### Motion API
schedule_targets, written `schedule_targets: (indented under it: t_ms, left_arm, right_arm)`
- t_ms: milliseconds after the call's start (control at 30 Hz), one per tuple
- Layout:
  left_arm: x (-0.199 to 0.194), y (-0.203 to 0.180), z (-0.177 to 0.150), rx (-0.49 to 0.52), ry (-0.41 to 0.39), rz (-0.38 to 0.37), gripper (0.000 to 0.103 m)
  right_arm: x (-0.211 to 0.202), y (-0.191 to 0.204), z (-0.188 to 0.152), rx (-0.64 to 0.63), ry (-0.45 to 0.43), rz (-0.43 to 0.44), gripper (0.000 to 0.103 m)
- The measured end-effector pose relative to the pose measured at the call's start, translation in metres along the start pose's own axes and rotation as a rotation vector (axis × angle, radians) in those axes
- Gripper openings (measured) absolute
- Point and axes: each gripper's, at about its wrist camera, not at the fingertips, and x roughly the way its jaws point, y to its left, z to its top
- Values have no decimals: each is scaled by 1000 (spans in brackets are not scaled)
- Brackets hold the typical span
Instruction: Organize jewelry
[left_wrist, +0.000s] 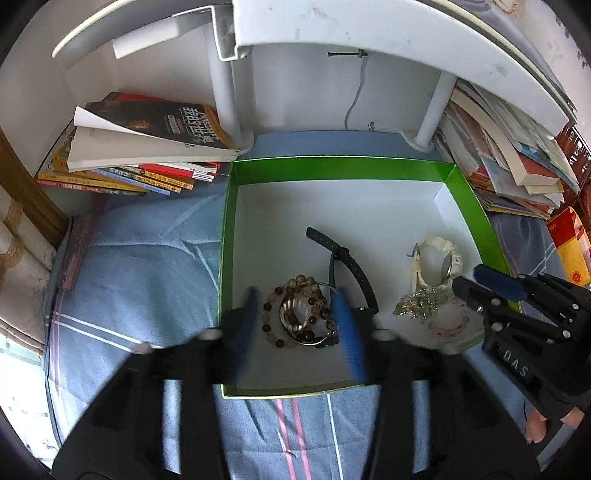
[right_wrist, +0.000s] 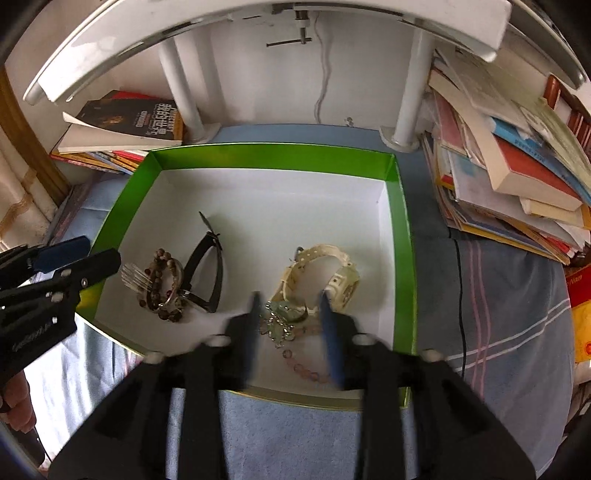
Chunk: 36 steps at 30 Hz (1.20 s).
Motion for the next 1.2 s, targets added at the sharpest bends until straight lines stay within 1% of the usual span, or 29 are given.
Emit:
schedule_targets:
  t_ms: [67, 100, 133, 233, 333, 433, 500, 600, 633, 767, 1000, 1200]
  left_arm:
    - [-1, -1, -1, 4, 2, -1, 53]
    - [-1, -1, -2, 4, 1, 0, 57]
    - [-3, -1, -2, 2, -1, 2, 58]
    - [-7, -1, -4, 0, -7, -2, 63]
    - [-12, 0, -6, -2, -15, -4, 65]
    - [-20, -1, -8, -6, -26, -3, 70]
    - [-26, -1, -10, -7, -36, 0, 75]
    - [-39, -1, -14, -8, -58, -4, 83]
    - [-44, -1, -16, -9, -66, -3, 85]
    - [-70, -3, -26, -12, -107, 13, 90]
    - [-119, -2, -49, -46, -168, 32, 95]
    - [-162, -4, -70, -43, -221, 66, 99]
  right_arm:
    - [-3, -2, -1, 11, -10, -4, 50]
    - [-5, -3, -2, 14, -12, -5, 52]
    - [-6, -4, -2, 17, -15, -7, 53]
    - [-12, -7, -4, 27, -25, -13, 60]
    - [-18, -10, -5, 37, -37, -16, 63]
    - [-25, -11, -7, 43, -47, -21, 72]
    - [-34, -12, -9, 52, -61, -23, 79]
    - [-46, -13, -13, 56, -81, -21, 86]
    - [-51, -13, -14, 57, -87, -22, 87]
    - [-79, -11, -22, 68, -115, -29, 97]
    - [-129, -3, -47, 92, -179, -90, 100]
    - [-168, 9, -76, 99, -230, -122, 100]
